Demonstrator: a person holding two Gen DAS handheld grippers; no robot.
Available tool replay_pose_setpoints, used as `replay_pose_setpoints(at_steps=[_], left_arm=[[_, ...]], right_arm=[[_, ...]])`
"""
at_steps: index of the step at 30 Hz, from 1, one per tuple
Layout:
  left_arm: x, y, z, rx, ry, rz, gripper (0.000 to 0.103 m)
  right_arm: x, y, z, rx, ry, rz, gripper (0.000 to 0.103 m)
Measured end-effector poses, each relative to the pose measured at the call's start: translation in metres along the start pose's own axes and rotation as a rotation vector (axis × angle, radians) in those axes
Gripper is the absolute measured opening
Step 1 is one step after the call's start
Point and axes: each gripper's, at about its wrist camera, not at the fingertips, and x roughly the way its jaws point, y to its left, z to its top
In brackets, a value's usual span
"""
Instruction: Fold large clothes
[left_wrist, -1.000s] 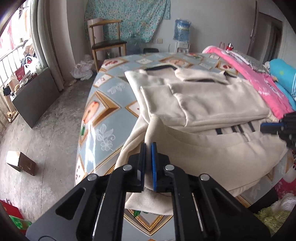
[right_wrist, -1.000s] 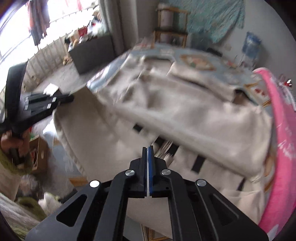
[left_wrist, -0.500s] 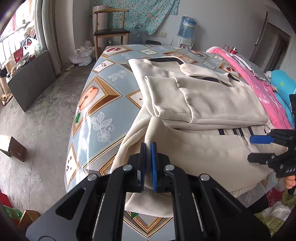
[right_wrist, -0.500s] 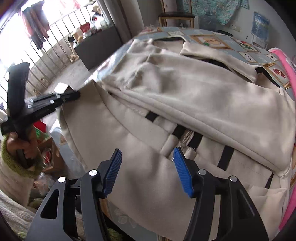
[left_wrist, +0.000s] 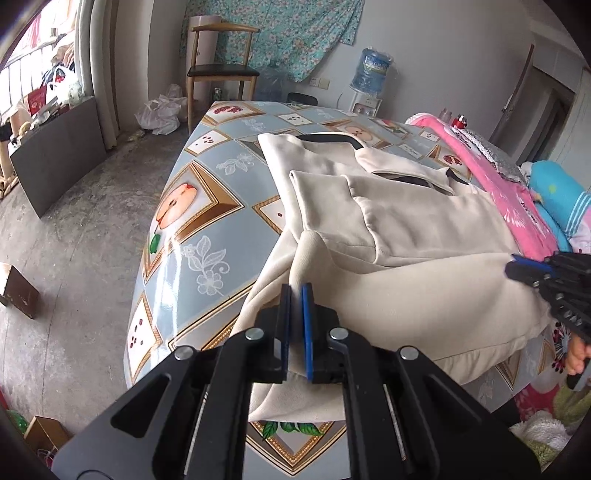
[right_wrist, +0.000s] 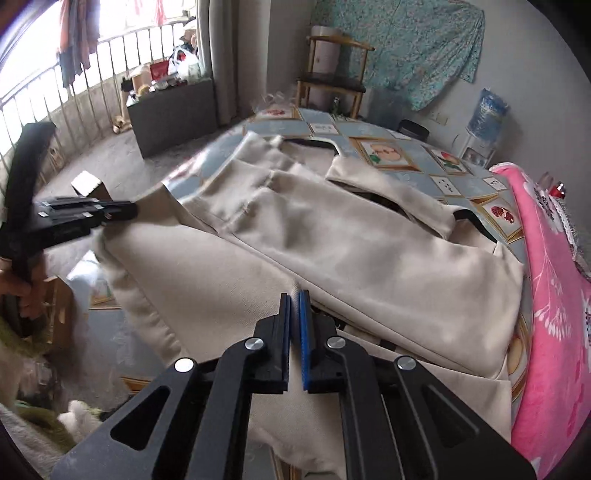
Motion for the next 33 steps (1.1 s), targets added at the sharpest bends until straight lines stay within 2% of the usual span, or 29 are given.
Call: replay_pose_setpoints(at_steps=[2,5,7,9,11,14,15,16,18,19,21,23,27,31,33], left_arm=[[0.003,-0.001,0.001,0.004,0.013,-0.002,0.006],[0.003,-0.003,0.006,0.020,0.034,-0.016,0.011],[0.003,-0.002,0.009,0.024,0.040,-0.026,0.036],[0.009,-0.005,0.012,0.043,0.058,-0.014,0.043],[0.018,-0.009,0.015,0.072,0.082,0.014,0.043],[0.030,-0.015,0.014,0.109,0.095,0.068,0.043],[0.030,-0.015,0.013,0.115,0.091,0.079,0.035],[0.030,-0.016,0.012,0.122,0.081,0.082,0.020],[0.025,-0.018,0.009,0.134,0.060,0.087,0.008],[0.017,-0.020,0.008,0.142,0.038,0.094,0.006],[-0.008,-0.023,0.008,0.160,-0.032,0.096,0.005],[-0.031,-0.026,0.005,0.174,-0.100,0.097,0.005],[-0.021,-0.020,0.005,0.138,-0.081,0.117,0.005],[-0.014,-0.016,0.002,0.100,-0.087,0.133,0.006],[-0.008,-0.015,0.001,0.075,-0.069,0.128,0.006]], right_arm=[[0.018,0.004,-0.004,-0.012,0.035,-0.022,0.005],[0.004,0.010,0.000,-0.018,-0.017,-0.027,0.005],[0.003,0.004,0.000,0.013,-0.023,-0.017,0.005],[0.009,-0.003,-0.006,0.048,0.001,0.002,0.005],[0.012,0.000,-0.011,0.046,0.010,-0.002,0.005],[0.006,0.005,-0.014,0.039,-0.005,-0.012,0.005],[0.003,0.005,-0.014,0.042,-0.011,-0.013,0.005],[-0.002,0.005,-0.014,0.046,-0.019,-0.012,0.005],[-0.017,0.006,-0.013,0.050,-0.047,-0.011,0.005],[-0.028,0.008,-0.012,0.047,-0.074,-0.015,0.005],[-0.047,0.012,-0.010,0.032,-0.135,-0.039,0.005],[-0.049,0.012,-0.010,0.033,-0.176,-0.080,0.005],[-0.001,0.000,-0.007,0.080,-0.125,-0.062,0.005],[0.037,0.003,-0.012,0.059,-0.077,-0.099,0.005],[0.053,0.004,-0.019,0.070,-0.039,-0.090,0.005]])
